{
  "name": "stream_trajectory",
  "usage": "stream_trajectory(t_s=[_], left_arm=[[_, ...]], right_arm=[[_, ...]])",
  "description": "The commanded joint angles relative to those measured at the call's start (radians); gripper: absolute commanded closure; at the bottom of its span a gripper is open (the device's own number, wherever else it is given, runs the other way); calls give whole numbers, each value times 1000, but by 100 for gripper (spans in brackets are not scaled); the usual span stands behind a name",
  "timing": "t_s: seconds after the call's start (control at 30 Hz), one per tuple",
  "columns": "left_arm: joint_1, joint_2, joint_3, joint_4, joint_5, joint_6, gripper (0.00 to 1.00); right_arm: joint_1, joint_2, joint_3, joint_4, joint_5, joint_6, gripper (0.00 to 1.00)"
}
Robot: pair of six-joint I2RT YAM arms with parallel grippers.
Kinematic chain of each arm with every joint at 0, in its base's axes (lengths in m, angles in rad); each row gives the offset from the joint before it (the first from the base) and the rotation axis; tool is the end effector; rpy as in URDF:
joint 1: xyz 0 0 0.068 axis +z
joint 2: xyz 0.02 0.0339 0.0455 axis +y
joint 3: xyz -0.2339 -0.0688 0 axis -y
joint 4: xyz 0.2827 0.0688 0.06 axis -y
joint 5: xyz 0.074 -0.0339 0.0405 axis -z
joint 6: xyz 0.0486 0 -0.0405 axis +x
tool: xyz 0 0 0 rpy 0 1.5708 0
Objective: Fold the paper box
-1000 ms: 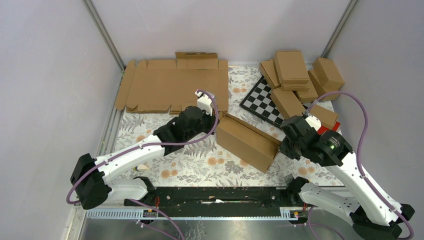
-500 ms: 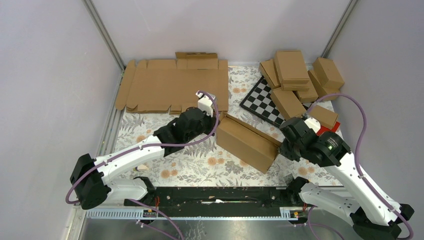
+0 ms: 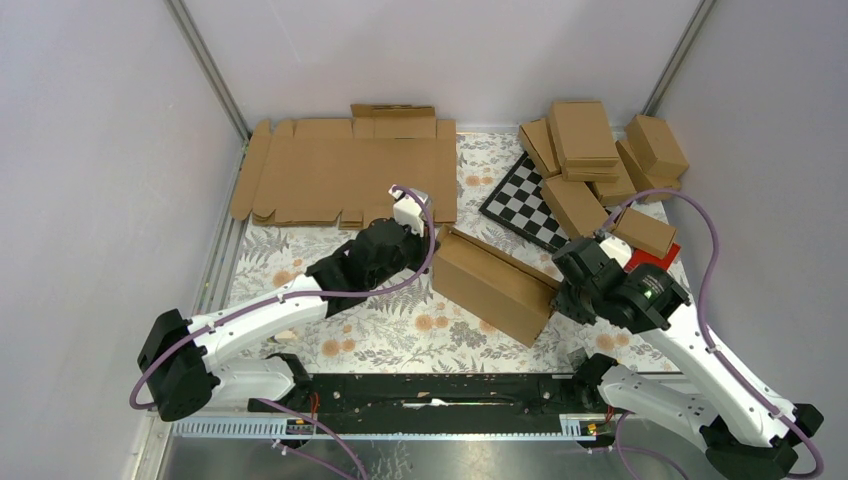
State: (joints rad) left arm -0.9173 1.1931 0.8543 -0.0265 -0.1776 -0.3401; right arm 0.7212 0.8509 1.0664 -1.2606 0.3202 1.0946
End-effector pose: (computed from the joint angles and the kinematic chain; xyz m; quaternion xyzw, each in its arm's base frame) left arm 0.2099 -0.2601 0.2500 0.1853 0.8009 -0.2730 0.4997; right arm 0.1523 0.1136 0.3045 0.2177 0.9290 0.1074 0.2792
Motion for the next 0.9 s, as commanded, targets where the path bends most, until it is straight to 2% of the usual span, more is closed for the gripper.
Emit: stream_trajectory(t_s=[0.0, 0.17, 0.33, 0.47, 0.7, 0.8, 0.87], left_arm=[[-10, -12, -20, 13, 4, 3, 100], [-12, -13, -24, 17, 5, 3, 100], [-11, -14, -27, 19, 7, 4, 100], [-11, -16, -29, 19, 8, 7, 100], [-12, -16, -29, 22, 12, 6, 100], [-11, -21, -29, 23, 23, 9, 98], [-11, -29, -32, 22, 29, 18, 90]], right_arm=[[6, 16, 23, -7, -13, -34, 65], [5, 23, 100, -32, 10, -74, 57], [6, 47, 142, -71, 57, -100, 58], [6, 55, 163, -78, 69, -113, 66], [5, 54, 130, -50, 27, -116, 100], [6, 46, 106, -31, 1, -112, 100], [5, 46, 93, -28, -4, -111, 100]])
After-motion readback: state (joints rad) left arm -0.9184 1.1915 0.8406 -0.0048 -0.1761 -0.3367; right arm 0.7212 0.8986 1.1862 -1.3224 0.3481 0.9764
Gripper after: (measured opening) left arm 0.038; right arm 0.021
